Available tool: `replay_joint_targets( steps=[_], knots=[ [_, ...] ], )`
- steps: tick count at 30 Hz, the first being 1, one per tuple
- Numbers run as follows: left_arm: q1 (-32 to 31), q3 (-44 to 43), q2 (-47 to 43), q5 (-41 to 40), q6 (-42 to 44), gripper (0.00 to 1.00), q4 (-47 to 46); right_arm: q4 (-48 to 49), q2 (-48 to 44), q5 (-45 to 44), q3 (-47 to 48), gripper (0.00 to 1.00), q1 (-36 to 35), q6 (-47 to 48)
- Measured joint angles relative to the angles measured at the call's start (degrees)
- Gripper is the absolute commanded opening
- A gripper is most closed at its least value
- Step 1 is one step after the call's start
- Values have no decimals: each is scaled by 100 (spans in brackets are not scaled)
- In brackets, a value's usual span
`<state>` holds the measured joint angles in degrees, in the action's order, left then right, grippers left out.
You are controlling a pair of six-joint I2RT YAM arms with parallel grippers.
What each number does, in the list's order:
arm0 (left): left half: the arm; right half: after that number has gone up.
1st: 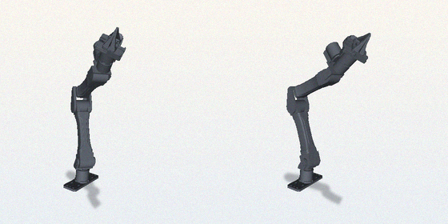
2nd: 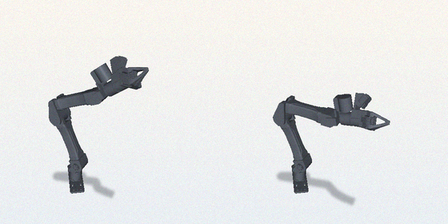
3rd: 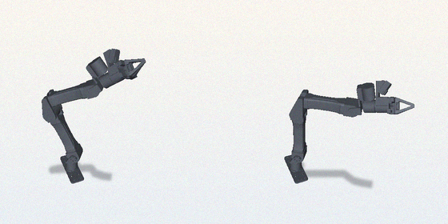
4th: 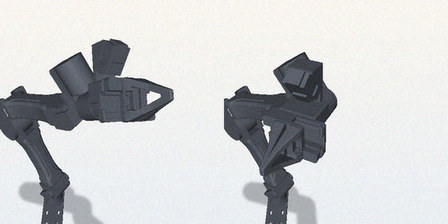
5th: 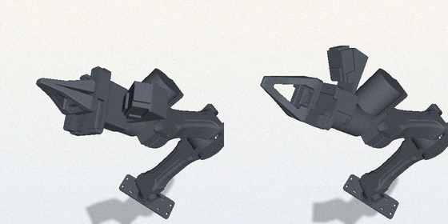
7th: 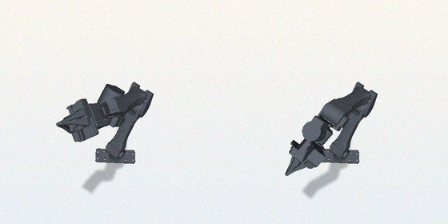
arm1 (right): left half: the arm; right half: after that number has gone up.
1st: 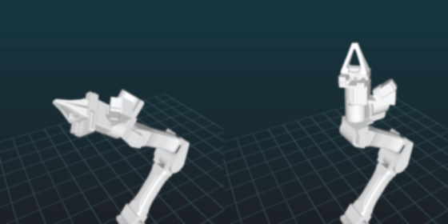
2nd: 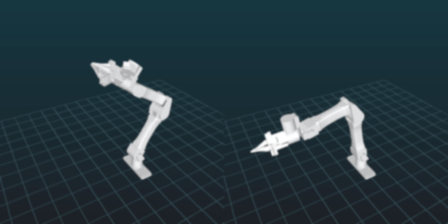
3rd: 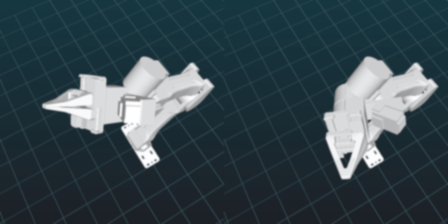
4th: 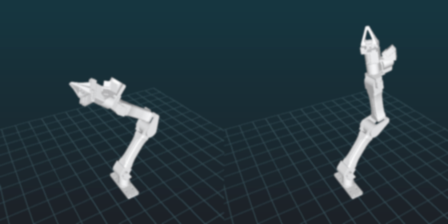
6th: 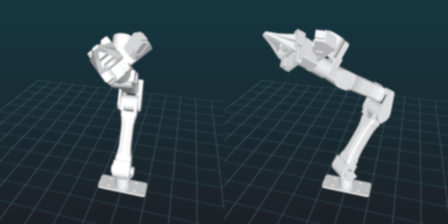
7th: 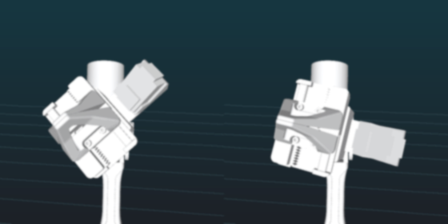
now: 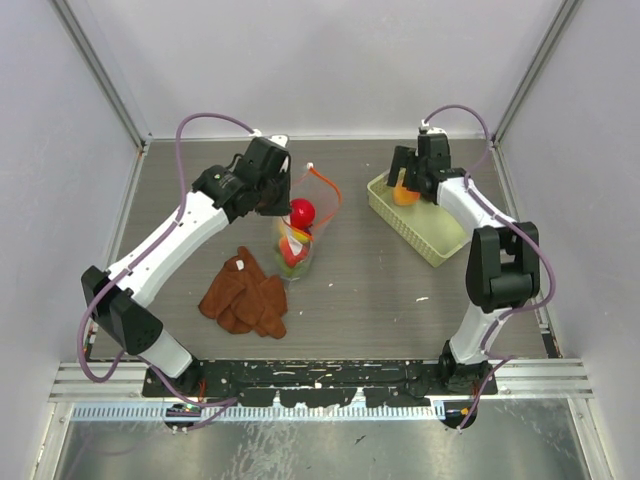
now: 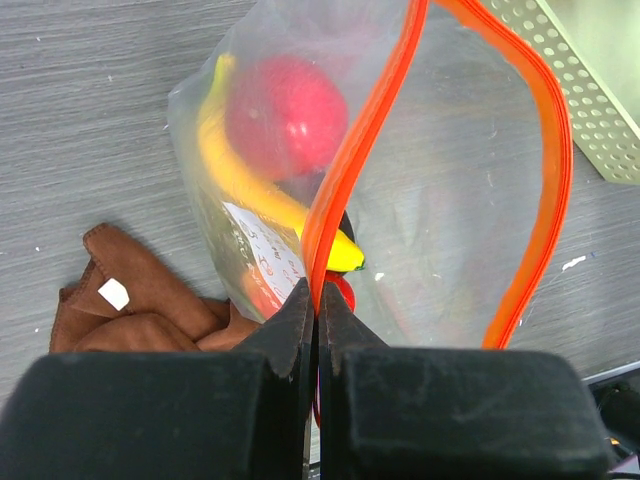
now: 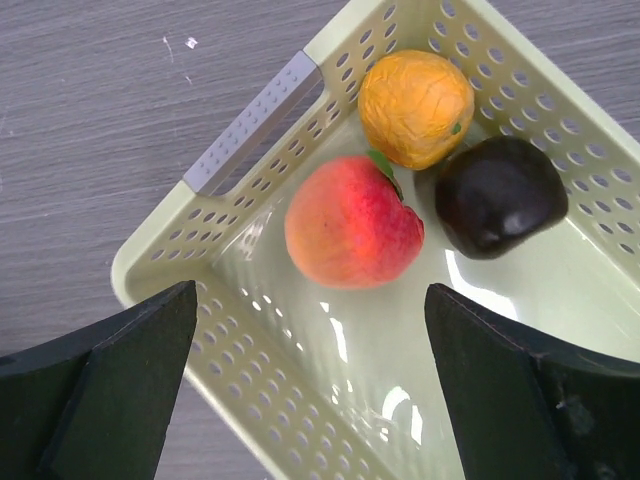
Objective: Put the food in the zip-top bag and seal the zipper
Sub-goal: Pick up the fake fruit from the bin.
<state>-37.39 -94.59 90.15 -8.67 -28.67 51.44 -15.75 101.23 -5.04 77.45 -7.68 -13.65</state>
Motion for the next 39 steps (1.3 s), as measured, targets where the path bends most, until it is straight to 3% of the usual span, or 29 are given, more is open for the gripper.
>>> replay_joint_targets(
  steps=[24, 32, 39],
  knots=[
    [0, -2, 66, 140, 131, 0, -94, 420, 1731, -195, 573, 97, 61, 413],
    [0, -2, 66, 138, 131, 0, -94, 398, 1853, -168, 592, 78, 79, 492],
    [0, -20, 127, 138, 127, 0, -85, 319, 1775, -105, 557, 67, 81, 463]
  ],
)
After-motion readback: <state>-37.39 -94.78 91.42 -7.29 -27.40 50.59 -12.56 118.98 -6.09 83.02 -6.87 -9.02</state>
